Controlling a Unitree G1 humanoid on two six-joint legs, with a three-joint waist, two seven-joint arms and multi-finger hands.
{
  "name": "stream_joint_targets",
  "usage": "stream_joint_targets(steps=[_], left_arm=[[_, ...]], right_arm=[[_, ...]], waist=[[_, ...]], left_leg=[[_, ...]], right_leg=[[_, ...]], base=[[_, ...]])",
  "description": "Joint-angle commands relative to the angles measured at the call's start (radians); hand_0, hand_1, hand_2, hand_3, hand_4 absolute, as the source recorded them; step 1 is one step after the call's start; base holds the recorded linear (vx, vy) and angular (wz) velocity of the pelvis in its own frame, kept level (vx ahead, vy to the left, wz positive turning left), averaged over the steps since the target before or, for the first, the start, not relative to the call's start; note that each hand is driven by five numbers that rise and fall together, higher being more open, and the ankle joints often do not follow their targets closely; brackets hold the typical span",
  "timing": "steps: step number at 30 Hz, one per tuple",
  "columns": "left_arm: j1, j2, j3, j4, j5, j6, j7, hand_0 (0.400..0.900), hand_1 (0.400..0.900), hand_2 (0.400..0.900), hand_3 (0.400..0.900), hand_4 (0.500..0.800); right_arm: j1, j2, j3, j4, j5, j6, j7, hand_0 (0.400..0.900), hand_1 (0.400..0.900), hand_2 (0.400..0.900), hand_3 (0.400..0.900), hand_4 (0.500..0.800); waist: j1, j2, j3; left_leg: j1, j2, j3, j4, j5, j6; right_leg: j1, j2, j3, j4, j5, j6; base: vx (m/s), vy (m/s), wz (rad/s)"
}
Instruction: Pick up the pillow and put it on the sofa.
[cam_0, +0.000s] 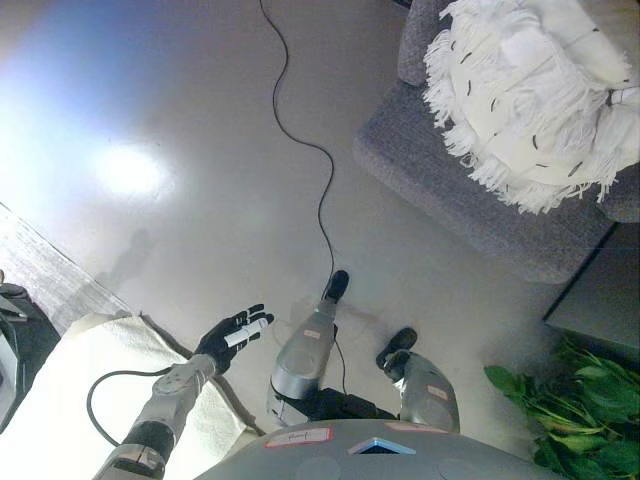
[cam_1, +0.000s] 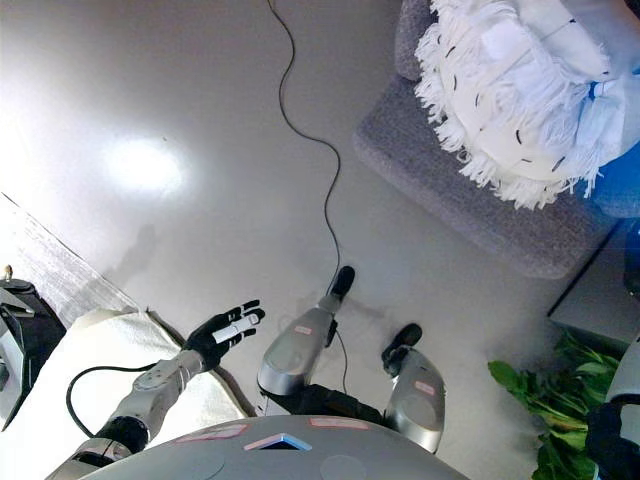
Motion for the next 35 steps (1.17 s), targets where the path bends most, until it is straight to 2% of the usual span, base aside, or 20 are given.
stream_joint_targets(steps=[1, 7, 16, 21, 27, 29, 30, 32, 33, 34, 35], left_arm=[[0.054, 0.044, -0.042, -0.007, -0.054, -0.033, 0.001, 0.900, 0.900, 0.900, 0.900, 0.800], [0.058, 0.036, -0.051, -0.010, -0.051, -0.015, 0.016, 0.900, 0.900, 0.900, 0.900, 0.800], [0.044, 0.011, -0.056, 0.060, -0.027, 0.014, 0.044, 0.900, 0.900, 0.900, 0.900, 0.800], [0.041, 0.002, -0.053, 0.088, -0.018, 0.034, 0.063, 0.900, 0.900, 0.900, 0.900, 0.800], [0.026, -0.010, -0.038, 0.148, -0.001, 0.041, 0.056, 0.900, 0.900, 0.900, 0.900, 0.800], [0.019, -0.024, -0.027, 0.177, 0.008, 0.044, 0.068, 0.900, 0.900, 0.900, 0.900, 0.800], [0.013, -0.037, -0.012, 0.196, 0.013, 0.046, 0.069, 0.900, 0.900, 0.900, 0.900, 0.800], [-0.001, -0.045, 0.010, 0.234, 0.031, 0.046, 0.070, 0.900, 0.900, 0.900, 0.900, 0.800], [-0.014, -0.057, 0.027, 0.258, 0.038, 0.048, 0.076, 0.900, 0.900, 0.900, 0.900, 0.800], [-0.028, -0.068, 0.043, 0.275, 0.046, 0.055, 0.081, 0.900, 0.900, 0.900, 0.900, 0.800], [-0.036, -0.071, 0.050, 0.279, 0.051, 0.059, 0.082, 0.900, 0.900, 0.900, 0.900, 0.800]], right_arm=[[-0.106, -0.143, 0.083, -0.068, -0.047, -0.016, -0.083, 0.900, 0.900, 0.900, 0.900, 0.800], [-0.056, -0.171, 0.058, -0.065, -0.072, -0.022, -0.057, 0.900, 0.900, 0.900, 0.900, 0.800], [0.025, -0.223, 0.033, -0.055, -0.114, -0.027, 0.002, 0.900, 0.900, 0.900, 0.900, 0.800], [0.088, -0.263, 0.001, -0.061, -0.143, -0.036, 0.036, 0.900, 0.900, 0.900, 0.900, 0.800], [0.202, -0.257, -0.061, -0.084, -0.114, -0.077, 0.043, 0.900, 0.900, 0.900, 0.900, 0.800], [0.330, -0.222, -0.142, -0.120, 0.003, -0.115, 0.051, 0.900, 0.900, 0.900, 0.900, 0.800], [0.426, -0.177, -0.210, -0.159, 0.057, -0.135, 0.060, 0.900, 0.900, 0.900, 0.900, 0.800], [0.630, -0.070, -0.328, -0.271, 0.128, -0.159, 0.040, 0.900, 0.900, 0.900, 0.900, 0.800], [0.742, 0.010, -0.366, -0.332, 0.132, -0.176, 0.054, 0.900, 0.900, 0.900, 0.900, 0.800], [0.849, 0.106, -0.380, -0.363, 0.121, -0.224, 0.042, 0.900, 0.900, 0.900, 0.900, 0.800], [0.892, 0.146, -0.382, -0.371, 0.129, -0.243, 0.036, 0.900, 0.900, 0.900, 0.900, 0.800]], waist=[[-0.012, -0.027, -0.050], [-0.032, -0.068, -0.086], [-0.077, -0.122, -0.169], [-0.105, -0.138, -0.212], [-0.138, -0.151, -0.242], [-0.155, -0.158, -0.252], [-0.169, -0.161, -0.255], [-0.185, -0.173, -0.262], [-0.199, -0.177, -0.266], [-0.211, -0.180, -0.267], [-0.216, -0.182, -0.273]], left_leg=[[-0.025, 0.021, 0.034, 0.003, -0.012, -0.068], [0.008, 0.024, 0.059, 0.001, -0.038, -0.069], [0.073, 0.026, 0.109, -0.002, -0.089, -0.058], [0.115, 0.030, 0.133, -0.010, -0.111, -0.052], [0.150, 0.032, 0.155, -0.031, -0.123, -0.043], [0.167, 0.034, 0.166, -0.043, -0.128, -0.039], [0.176, 0.035, 0.175, -0.047, -0.132, -0.037], [0.193, 0.038, 0.188, -0.052, -0.139, -0.033], [0.204, 0.041, 0.198, -0.054, -0.146, -0.030], [0.223, 0.045, 0.210, -0.057, -0.155, -0.027], [0.224, 0.046, 0.213, -0.058, -0.156, -0.024]], right_leg=[[0.032, 0.051, 0.005, -0.058, -0.012, -0.032], [0.091, 0.048, 0.017, -0.120, 0.011, -0.020], [0.158, 0.034, 0.048, -0.190, 0.043, 0.002], [0.183, 0.037, 0.065, -0.211, 0.047, 0.007], [0.192, 0.040, 0.086, -0.237, 0.062, 0.020], [0.198, 0.041, 0.096, -0.249, 0.068, 0.026], [0.198, 0.039, 0.101, -0.253, 0.074, 0.030], [0.202, 0.038, 0.109, -0.260, 0.080, 0.036], [0.204, 0.037, 0.116, -0.265, 0.085, 0.040], [0.214, 0.038, 0.124, -0.271, 0.088, 0.044], [0.213, 0.039, 0.127, -0.277, 0.093, 0.046]], base=[[0.00, -0.013, -0.09], [0.04, -0.008, -0.13], [0.06, 0.011, -0.17], [0.08, 0.001, -0.15], [-0.01, 0.011, -0.09], [-0.05, 0.041, -0.11], [-0.07, 0.047, -0.12], [-0.06, 0.031, -0.14], [-0.04, 0.012, -0.19], [-0.03, 0.010, -0.16], [-0.01, 0.002, -0.09]])
